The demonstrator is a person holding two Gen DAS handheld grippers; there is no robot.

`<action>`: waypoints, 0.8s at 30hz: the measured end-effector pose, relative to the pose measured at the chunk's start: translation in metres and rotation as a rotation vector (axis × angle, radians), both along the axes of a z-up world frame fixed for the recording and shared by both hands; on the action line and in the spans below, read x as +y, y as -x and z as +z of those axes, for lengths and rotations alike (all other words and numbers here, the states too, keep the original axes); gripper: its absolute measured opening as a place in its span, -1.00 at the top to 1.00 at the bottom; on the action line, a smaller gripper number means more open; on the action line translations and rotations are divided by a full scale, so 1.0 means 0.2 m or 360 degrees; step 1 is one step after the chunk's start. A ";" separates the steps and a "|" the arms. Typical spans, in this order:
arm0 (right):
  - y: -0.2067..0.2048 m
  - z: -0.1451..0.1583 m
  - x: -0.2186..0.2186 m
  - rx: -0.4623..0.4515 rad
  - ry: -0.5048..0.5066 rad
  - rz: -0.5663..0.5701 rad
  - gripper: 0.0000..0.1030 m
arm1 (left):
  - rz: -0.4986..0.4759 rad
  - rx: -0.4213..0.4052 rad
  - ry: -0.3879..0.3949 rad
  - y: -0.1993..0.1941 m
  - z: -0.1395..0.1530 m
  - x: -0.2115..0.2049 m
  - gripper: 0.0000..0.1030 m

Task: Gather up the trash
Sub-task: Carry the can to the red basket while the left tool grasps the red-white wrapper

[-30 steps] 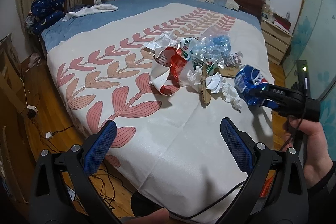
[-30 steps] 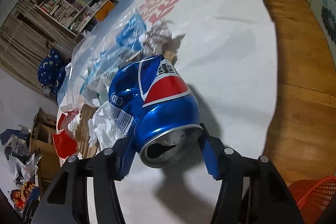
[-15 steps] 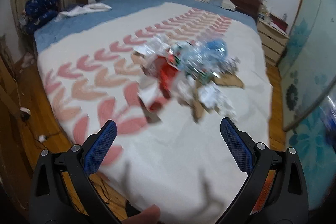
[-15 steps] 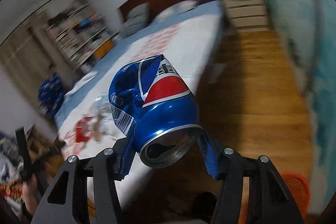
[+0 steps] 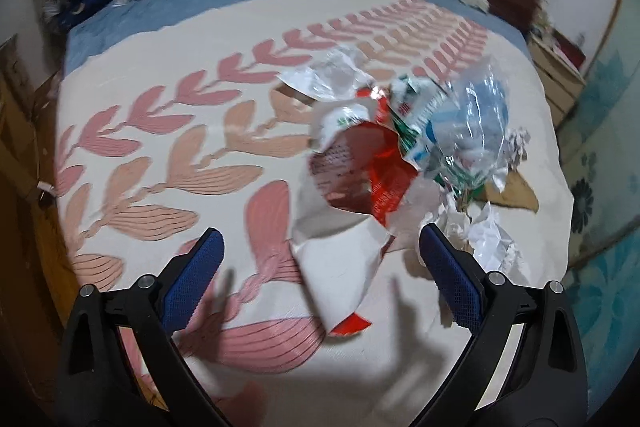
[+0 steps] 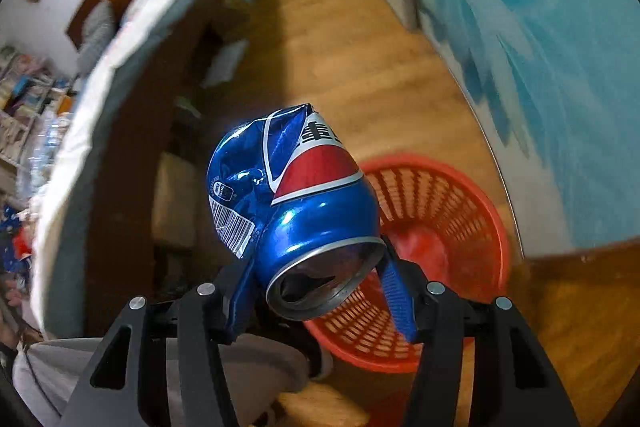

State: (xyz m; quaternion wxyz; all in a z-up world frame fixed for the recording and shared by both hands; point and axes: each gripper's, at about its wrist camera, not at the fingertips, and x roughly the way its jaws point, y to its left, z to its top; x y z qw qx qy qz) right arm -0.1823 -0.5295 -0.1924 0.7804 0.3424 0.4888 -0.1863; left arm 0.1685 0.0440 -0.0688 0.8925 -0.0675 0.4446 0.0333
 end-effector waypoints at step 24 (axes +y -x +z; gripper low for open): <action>0.19 -0.31 -0.15 0.0107 -0.0136 -0.0184 -0.08 | -0.0734 -0.0306 0.0149 0.75 0.51 -0.95 0.76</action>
